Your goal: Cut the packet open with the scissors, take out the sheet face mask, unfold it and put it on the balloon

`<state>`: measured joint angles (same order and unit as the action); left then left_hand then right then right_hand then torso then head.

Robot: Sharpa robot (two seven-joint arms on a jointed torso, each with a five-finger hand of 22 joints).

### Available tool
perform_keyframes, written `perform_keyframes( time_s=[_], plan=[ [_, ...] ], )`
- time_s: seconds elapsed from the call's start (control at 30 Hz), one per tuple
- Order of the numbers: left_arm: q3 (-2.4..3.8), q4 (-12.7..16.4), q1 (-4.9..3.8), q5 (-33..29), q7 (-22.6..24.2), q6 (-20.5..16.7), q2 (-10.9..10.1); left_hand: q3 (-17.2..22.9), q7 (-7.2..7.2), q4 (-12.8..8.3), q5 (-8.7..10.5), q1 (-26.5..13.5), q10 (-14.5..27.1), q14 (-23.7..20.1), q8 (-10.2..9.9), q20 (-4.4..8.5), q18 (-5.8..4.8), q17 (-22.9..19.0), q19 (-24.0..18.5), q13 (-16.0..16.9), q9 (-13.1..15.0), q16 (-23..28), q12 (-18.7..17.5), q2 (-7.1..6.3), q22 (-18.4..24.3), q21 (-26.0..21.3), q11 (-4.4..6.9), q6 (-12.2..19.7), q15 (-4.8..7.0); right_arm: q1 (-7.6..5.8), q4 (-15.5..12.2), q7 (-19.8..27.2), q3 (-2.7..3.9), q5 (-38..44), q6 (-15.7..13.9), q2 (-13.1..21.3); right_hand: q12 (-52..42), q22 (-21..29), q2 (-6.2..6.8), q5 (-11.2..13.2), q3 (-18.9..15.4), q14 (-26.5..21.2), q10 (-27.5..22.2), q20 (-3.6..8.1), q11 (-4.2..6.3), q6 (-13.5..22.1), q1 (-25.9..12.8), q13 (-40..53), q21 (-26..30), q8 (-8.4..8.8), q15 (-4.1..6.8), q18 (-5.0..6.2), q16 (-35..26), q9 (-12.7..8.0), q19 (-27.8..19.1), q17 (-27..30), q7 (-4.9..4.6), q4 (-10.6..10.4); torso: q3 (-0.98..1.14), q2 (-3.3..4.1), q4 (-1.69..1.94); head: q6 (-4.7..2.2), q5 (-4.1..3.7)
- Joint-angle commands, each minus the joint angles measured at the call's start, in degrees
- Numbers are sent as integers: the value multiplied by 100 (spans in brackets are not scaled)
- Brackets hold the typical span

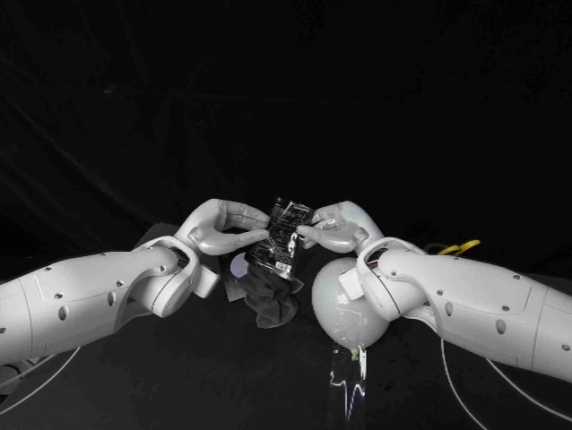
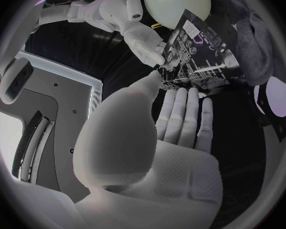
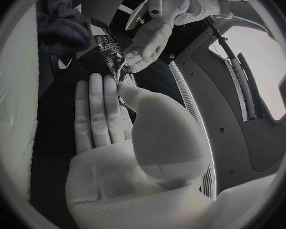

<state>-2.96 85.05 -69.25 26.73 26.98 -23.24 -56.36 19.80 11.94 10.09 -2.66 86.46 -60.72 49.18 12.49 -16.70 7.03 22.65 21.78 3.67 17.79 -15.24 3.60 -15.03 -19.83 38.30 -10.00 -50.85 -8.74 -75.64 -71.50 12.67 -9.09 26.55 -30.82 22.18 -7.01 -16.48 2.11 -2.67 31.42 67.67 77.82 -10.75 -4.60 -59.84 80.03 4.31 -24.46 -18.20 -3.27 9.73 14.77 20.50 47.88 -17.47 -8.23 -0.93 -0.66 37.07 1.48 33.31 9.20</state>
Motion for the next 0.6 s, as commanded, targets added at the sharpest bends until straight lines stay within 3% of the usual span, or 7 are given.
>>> perform_keyframes(
  time_s=[0.03,0.07,0.13,0.17,0.27,0.43,0.6],
  plan=[
    [-12,-24,-5,-219,-309,-56,3,-364,35,56,-6,2,234,-284,-20,1,-55,12,-34,22,-10,-1,60,37,239,-349,-66,153,-73,6,-34,-7,5,417,-200,28,36,-83,-13,-9,83,47,125,-7,55,12,-70,6,-100,-73,-6,40,22,356,-79,-39,55,115,1,2,2,-22,-7],
    [-19,-36,-5,-224,-346,-58,3,-769,48,114,-4,119,346,-428,8,-1,-60,36,62,39,-1,-82,136,176,422,-592,-91,231,-102,8,-47,-4,5,516,-228,39,39,-116,-9,-9,95,57,141,-2,58,11,-87,8,-138,-89,-1,38,25,366,-98,-54,59,140,1,2,2,-26,-10],
    [-37,-66,-4,-235,-416,-65,6,-1344,110,221,8,302,492,-602,41,-2,-80,47,182,45,8,-168,227,315,612,-841,-89,334,-155,11,-75,11,5,820,-311,69,52,-187,-8,-10,122,62,161,5,62,19,-127,8,-217,-116,4,33,22,386,-146,-83,63,184,-5,3,-2,-38,-17],
    [-42,-80,-3,-240,-436,-75,7,-1381,95,233,-8,311,511,-620,42,-3,-82,46,188,43,7,-169,229,325,624,-856,-126,343,-142,12,-84,20,6,966,-348,83,61,-243,-7,-9,141,68,177,11,66,23,-155,9,-279,-136,7,31,20,400,-183,-106,66,219,-5,3,-2,-41,-19],
    [-50,-109,0,-275,-457,-110,6,-2113,107,549,-18,691,741,-907,116,5,-136,32,310,48,28,-280,406,517,872,-1186,-195,484,-204,14,-99,40,6,1254,-426,115,72,-337,-7,-9,170,84,207,20,73,31,-202,13,-383,-168,16,28,21,424,-244,-146,72,272,-5,5,1,-56,-23],
    [-58,-160,2,-364,-468,-183,0,-2313,155,656,-16,825,889,-1090,143,0,-148,5,378,42,33,-295,471,536,965,-1307,-214,565,-240,16,-129,95,6,1853,-544,189,94,-469,-12,-9,214,91,233,28,79,45,-260,17,-526,-206,22,24,12,452,-335,-198,76,344,-1,5,6,-77,-31],
    [-60,-214,3,-454,-449,-245,19,-2505,177,677,-19,913,1281,-1561,159,-3,-230,-88,27,32,35,-221,510,455,1228,-1823,-344,763,-383,17,-175,160,6,2555,-634,264,106,-571,-11,-9,242,99,255,33,84,49,-299,22,-636,-232,27,22,4,472,-404,-239,80,397,-2,3,3,-84,-24]
  ],
)
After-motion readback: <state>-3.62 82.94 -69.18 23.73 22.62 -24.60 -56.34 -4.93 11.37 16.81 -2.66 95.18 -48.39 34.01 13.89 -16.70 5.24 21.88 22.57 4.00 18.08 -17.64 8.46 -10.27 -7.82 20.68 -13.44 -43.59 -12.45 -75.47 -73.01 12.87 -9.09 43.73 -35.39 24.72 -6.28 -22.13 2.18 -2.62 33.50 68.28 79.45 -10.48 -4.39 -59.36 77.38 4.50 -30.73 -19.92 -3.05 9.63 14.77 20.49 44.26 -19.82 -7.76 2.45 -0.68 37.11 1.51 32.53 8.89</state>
